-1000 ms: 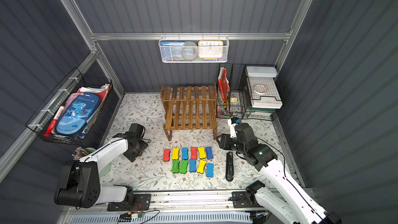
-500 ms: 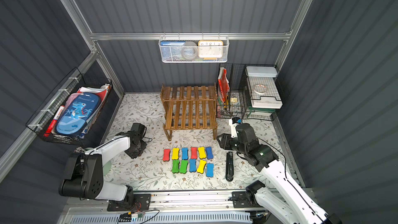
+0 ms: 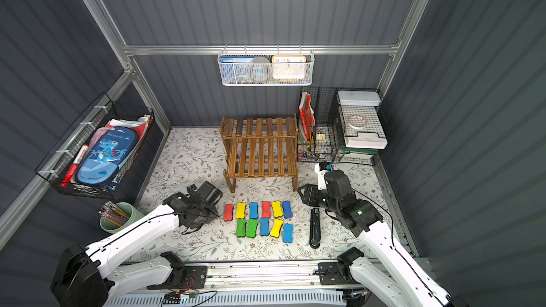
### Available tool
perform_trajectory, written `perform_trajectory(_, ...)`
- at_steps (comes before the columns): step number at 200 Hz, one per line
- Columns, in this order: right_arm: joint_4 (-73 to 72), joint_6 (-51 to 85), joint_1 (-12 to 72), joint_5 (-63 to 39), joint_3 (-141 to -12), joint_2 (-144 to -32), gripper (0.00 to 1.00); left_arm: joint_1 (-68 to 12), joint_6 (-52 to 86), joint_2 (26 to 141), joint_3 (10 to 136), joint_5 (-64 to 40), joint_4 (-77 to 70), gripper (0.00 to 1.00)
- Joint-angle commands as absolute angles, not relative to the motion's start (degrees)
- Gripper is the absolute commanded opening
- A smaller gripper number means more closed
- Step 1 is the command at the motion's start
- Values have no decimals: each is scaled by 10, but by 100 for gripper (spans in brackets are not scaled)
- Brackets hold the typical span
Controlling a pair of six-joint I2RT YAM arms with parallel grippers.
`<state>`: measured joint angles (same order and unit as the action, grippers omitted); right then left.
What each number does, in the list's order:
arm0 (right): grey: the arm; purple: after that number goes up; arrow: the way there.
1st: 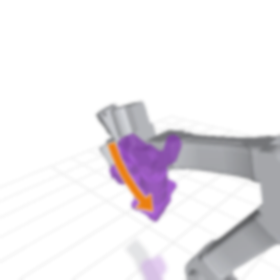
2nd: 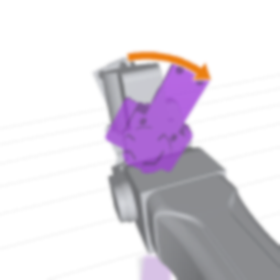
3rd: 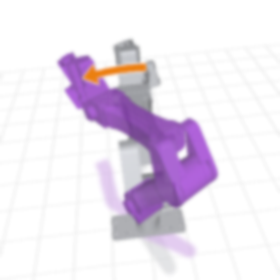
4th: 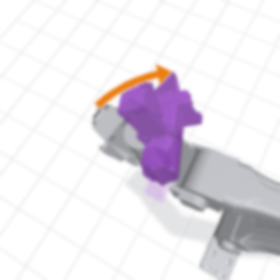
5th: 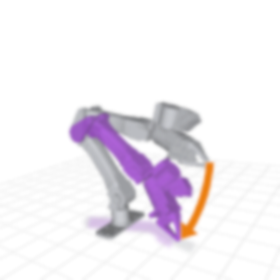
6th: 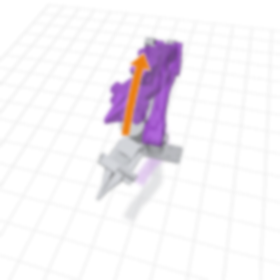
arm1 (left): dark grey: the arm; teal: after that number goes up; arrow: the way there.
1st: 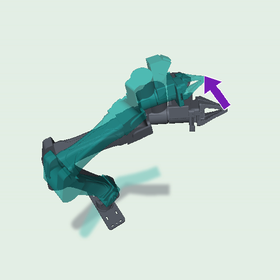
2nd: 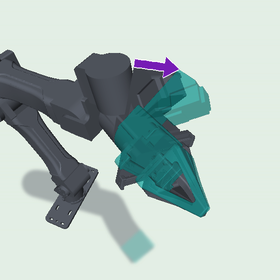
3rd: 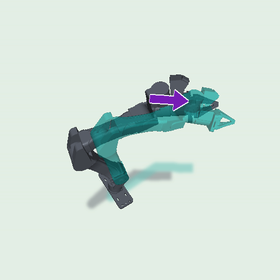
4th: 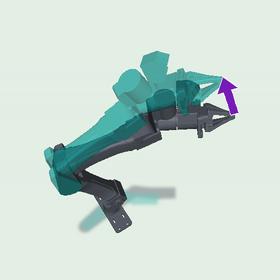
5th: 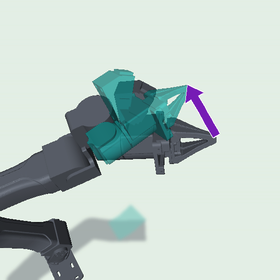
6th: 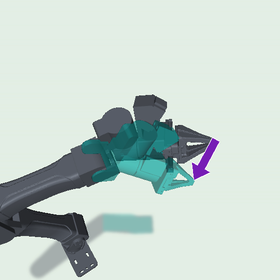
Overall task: Remove the whiteboard erasers from the shelf
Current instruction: Place the whiteboard eraser at the center of the board.
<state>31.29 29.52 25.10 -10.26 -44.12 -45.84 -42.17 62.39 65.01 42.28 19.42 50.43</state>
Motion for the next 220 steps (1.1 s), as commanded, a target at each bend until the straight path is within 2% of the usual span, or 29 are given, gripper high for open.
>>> perform_trajectory(1, 312, 297, 249, -107, -436, -454, 52, -505, 707, 638, 416, 190, 605, 29)
perform_trajectory(29, 311, 297, 250, -107, -437, -454, 52, -580, 718, 677, 423, 180, 599, 29)
perform_trajectory(86, 318, 296, 249, -102, -443, -454, 52, -581, 605, 802, 452, 152, 487, 30)
perform_trajectory(150, 315, 298, 249, -101, -444, -464, 53, -581, 550, 809, 427, 115, 429, 32)
perform_trajectory(180, 315, 301, 249, -102, -446, -465, 53, -581, 550, 820, 423, 118, 443, 46)
perform_trajectory(198, 317, 300, 248, -102, -448, -464, 53, -581, 555, 818, 431, 138, 457, 65)
perform_trajectory(220, 320, 301, 249, -97, -451, -459, 55, -581, 552, 803, 454, 171, 489, 77)
